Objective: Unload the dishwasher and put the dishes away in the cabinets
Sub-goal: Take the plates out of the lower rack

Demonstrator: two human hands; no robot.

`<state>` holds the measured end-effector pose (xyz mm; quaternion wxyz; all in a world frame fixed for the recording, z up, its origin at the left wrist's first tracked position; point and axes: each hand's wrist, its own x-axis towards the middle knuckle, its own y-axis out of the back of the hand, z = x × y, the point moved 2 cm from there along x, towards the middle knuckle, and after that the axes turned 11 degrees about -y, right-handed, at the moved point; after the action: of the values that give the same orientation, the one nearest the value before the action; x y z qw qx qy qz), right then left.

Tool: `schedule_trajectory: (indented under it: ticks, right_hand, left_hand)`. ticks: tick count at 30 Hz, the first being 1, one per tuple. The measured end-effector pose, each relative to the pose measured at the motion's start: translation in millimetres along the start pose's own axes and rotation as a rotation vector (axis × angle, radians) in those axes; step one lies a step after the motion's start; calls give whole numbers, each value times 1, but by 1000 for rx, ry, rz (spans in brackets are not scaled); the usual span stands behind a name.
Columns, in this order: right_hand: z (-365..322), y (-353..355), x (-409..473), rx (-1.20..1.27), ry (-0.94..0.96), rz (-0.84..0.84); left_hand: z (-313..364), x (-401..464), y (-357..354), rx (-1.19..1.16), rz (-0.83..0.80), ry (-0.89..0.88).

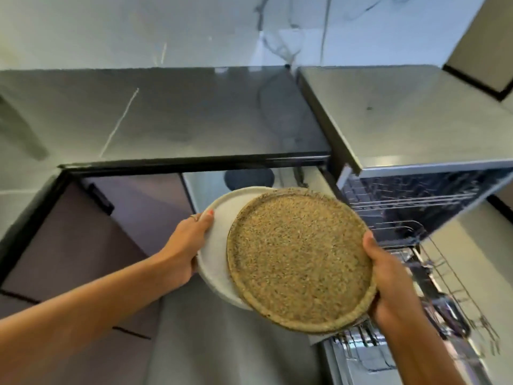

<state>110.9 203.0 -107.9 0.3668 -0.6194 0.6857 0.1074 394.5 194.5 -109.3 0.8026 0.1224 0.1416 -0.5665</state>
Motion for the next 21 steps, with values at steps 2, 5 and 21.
schedule_trajectory:
  ticks: [2,5,21]
  right_hand:
    - [22,-26,18,18,-72,-12]
    - [50,-50,40,23,-124,15]
    - [116,-111,214,154,-151,171]
  left_hand:
    - [-19,6,32,-51,103,22]
    - [-48,13,57,-137,189,78]
    - [-139,158,22,-355,158,72]
